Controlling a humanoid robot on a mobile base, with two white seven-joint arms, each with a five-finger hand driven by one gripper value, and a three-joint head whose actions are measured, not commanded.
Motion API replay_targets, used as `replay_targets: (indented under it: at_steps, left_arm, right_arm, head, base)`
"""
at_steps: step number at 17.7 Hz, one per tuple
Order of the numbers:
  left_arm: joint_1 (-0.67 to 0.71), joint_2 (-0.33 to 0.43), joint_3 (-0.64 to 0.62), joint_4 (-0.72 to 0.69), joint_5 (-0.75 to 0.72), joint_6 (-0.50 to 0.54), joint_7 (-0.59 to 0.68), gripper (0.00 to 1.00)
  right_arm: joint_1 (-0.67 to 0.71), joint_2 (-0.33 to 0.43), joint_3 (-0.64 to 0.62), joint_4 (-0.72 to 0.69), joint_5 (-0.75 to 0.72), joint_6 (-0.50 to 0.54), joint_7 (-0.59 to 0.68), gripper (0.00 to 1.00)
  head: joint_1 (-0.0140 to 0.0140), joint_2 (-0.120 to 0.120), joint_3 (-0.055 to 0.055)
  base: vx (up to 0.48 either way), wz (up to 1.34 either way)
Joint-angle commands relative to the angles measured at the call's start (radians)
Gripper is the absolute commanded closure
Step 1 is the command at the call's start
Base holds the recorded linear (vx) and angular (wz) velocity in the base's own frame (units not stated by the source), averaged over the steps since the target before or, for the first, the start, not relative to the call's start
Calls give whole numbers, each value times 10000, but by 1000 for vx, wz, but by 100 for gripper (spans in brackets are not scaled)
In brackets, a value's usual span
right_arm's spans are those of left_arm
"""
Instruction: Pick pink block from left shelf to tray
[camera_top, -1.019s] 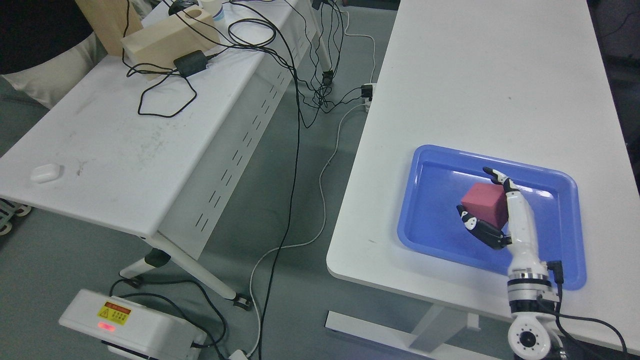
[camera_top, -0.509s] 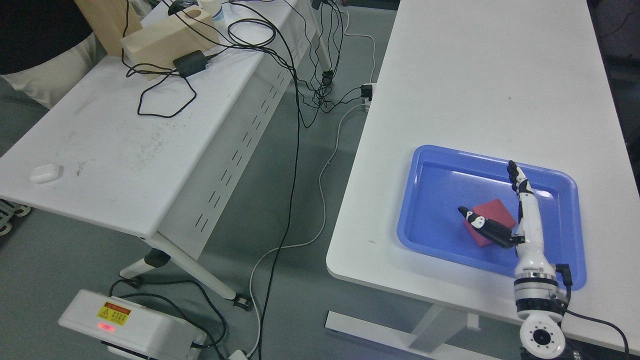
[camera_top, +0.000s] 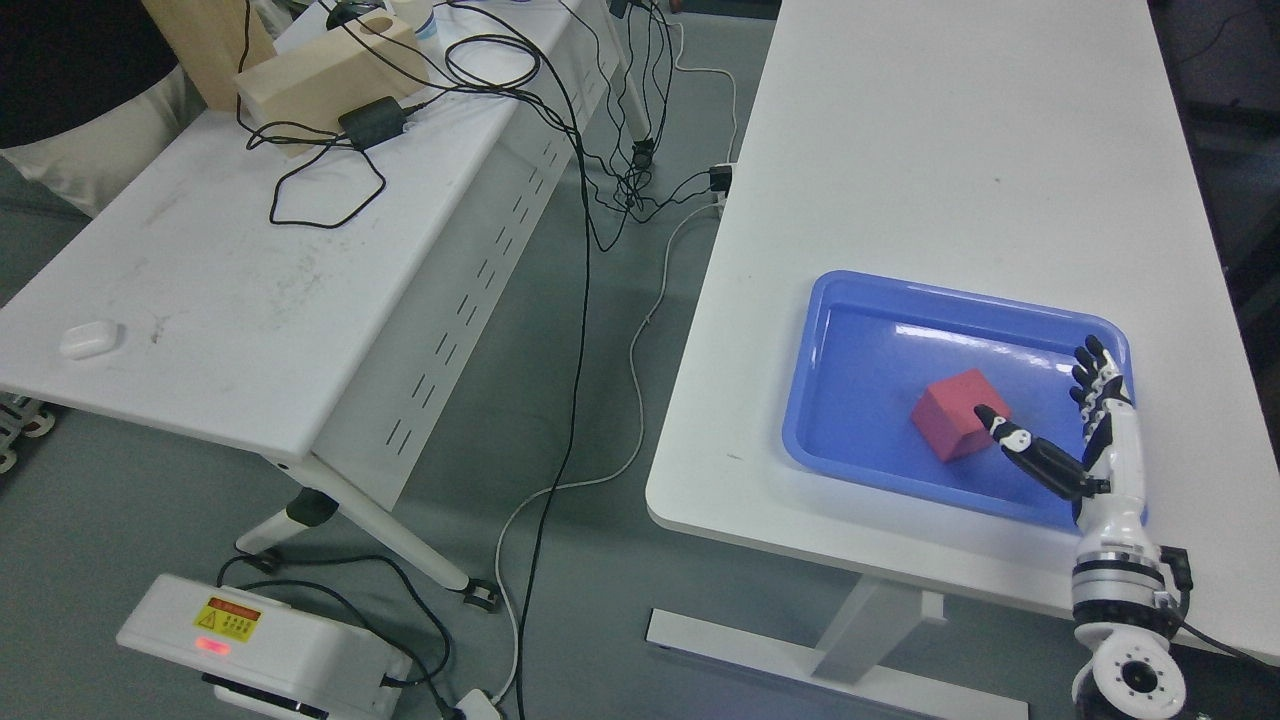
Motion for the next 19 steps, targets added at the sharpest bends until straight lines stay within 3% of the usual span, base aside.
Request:
replay_targets:
  at_steps: [1, 19]
  left_arm:
    - [93, 175, 0, 0, -15, -1, 8, 0]
    - [93, 175, 0, 0, -15, -1, 8, 0]
  right_arm:
    - [11, -165, -611, -35, -475, 9, -35, 0]
    - [103, -165, -550, -4, -521, 40, -20, 0]
  head:
    - [0, 0, 0]
    - [0, 0, 0]
  base:
    - [-120, -77]
    - [-121, -189]
